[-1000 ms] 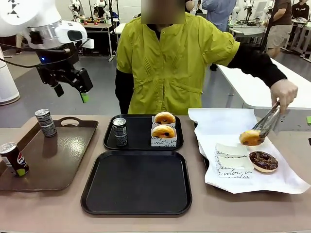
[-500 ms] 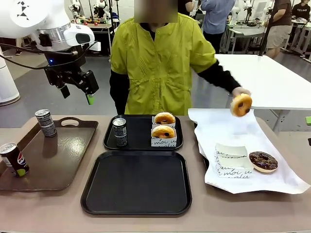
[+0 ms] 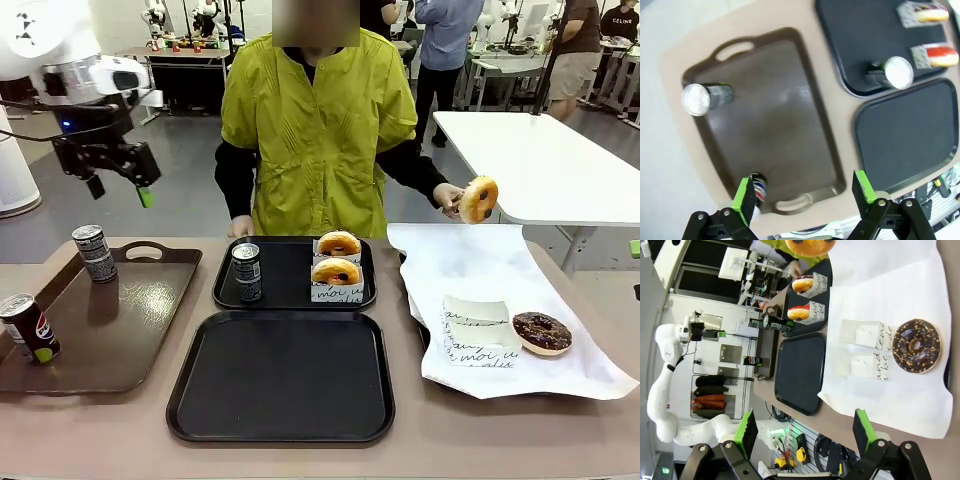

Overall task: Set up donuts and drinks on trays.
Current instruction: Pick up one Pepsi coke from the Handle tray and place it on the Flat Tray without a Pepsi coke.

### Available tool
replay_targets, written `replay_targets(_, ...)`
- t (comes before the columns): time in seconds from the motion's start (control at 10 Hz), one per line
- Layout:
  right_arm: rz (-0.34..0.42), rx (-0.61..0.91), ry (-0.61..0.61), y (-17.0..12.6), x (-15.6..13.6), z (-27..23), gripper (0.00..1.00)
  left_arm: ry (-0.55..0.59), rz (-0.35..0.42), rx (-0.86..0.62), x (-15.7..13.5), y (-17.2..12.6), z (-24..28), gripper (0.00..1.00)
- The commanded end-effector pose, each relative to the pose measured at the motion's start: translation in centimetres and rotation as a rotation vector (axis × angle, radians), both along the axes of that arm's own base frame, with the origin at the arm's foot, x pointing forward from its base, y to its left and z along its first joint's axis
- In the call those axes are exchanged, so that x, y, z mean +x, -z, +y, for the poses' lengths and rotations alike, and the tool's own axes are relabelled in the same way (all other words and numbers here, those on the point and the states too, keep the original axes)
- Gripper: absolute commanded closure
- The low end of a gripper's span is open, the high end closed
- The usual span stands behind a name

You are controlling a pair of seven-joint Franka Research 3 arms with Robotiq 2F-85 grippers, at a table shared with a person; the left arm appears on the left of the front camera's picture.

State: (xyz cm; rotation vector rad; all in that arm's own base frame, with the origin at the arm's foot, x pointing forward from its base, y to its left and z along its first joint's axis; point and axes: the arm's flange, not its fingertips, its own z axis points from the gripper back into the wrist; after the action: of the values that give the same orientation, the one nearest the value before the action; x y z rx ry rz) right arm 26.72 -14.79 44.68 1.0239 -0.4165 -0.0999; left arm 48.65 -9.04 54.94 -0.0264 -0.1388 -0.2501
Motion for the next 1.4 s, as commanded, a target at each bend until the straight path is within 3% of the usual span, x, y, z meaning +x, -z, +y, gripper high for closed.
replay_targets(0.0, -0.003, 0.002, 0.001, 0.0, 0.2, 0.0, 0.00, -0.073, 0.009, -0.006, 2.6, -0.1, 3.7, 0.00)
replay_targets(0.2, -0.003, 0.002, 0.001, 0.0, 0.2, 0.0, 0.00, -0.148, 0.059, -0.018, 5.4, 0.5, 7.6, 0.00)
replay_targets(0.4, -0.003, 0.002, 0.001, 0.0, 0.2, 0.0, 0.00, -0.191, 0.091, 0.003, 6.4, 1.6, 9.1, 0.00)
replay_targets(0.5, -0.003, 0.002, 0.001, 0.0, 0.2, 0.0, 0.00, -0.164, 0.042, -0.011, 5.0, 1.6, 9.2, 0.00)
replay_targets(0.9, -0.003, 0.002, 0.001, 0.0, 0.2, 0.0, 0.00, -0.168, 0.053, -0.010, 5.7, 1.8, 9.3, 0.00)
replay_targets(1.0, -0.003, 0.002, 0.001, 0.0, 0.2, 0.0, 0.00, -0.217, 0.049, -0.037, 7.5, 2.9, 9.9, 0.00)
replay_targets(1.3, -0.003, 0.002, 0.001, 0.0, 0.2, 0.0, 0.00, -0.282, -0.011, -0.020, 8.1, 5.9, 11.2, 0.00)
